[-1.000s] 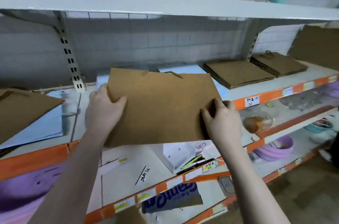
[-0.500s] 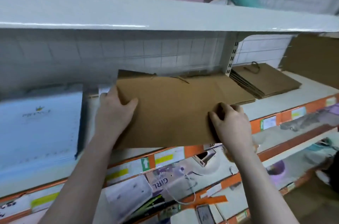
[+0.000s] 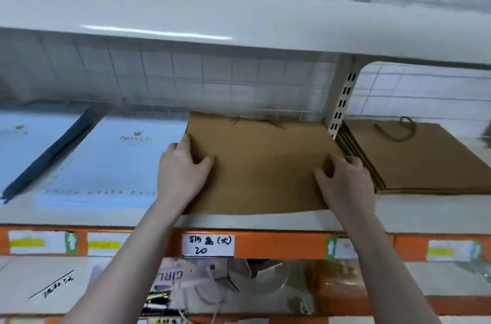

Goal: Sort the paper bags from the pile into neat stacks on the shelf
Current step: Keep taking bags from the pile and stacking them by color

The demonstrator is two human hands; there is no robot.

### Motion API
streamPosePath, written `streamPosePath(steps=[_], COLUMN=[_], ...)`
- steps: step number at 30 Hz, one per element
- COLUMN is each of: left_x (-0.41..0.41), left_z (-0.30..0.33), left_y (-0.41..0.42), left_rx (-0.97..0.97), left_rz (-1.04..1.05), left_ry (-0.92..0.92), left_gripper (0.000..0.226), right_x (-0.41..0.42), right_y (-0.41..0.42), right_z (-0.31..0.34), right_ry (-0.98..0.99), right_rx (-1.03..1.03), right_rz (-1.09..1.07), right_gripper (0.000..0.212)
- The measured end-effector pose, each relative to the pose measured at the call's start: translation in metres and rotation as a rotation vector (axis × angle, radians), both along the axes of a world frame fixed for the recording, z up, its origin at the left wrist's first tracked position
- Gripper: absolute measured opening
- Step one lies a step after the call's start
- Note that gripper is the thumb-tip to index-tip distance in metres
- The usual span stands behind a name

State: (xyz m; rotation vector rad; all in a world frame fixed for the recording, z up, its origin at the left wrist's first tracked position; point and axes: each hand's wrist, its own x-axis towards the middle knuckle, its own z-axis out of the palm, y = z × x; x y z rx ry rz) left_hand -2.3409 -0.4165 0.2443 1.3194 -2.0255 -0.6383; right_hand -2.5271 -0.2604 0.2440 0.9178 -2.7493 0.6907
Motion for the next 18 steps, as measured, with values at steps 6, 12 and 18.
streamPosePath(steps=[6,12,18], left_x=[-0.025,-0.043,-0.065], left_z=[-0.011,-0.021,-0.023], left_y=[0.004,0.003,-0.012], left_rx=[0.015,0.052,0.051], left_rz=[0.063,0.054,0.049], left_ry=[-0.092,-0.186,-0.239], left_gripper=[0.046,0.053,0.046], right_x=[-0.024,-0.043,-0.067], right_y=[-0.001,-0.005,-0.017], right_z=[-0.011,-0.027,-0.033], right_ry=[-0.044,-0.043,0.009], right_rx=[0.023,0.113,0.166], right_rz=[0.1,0.132,0.145], right_gripper=[0.041,0.047,0.045])
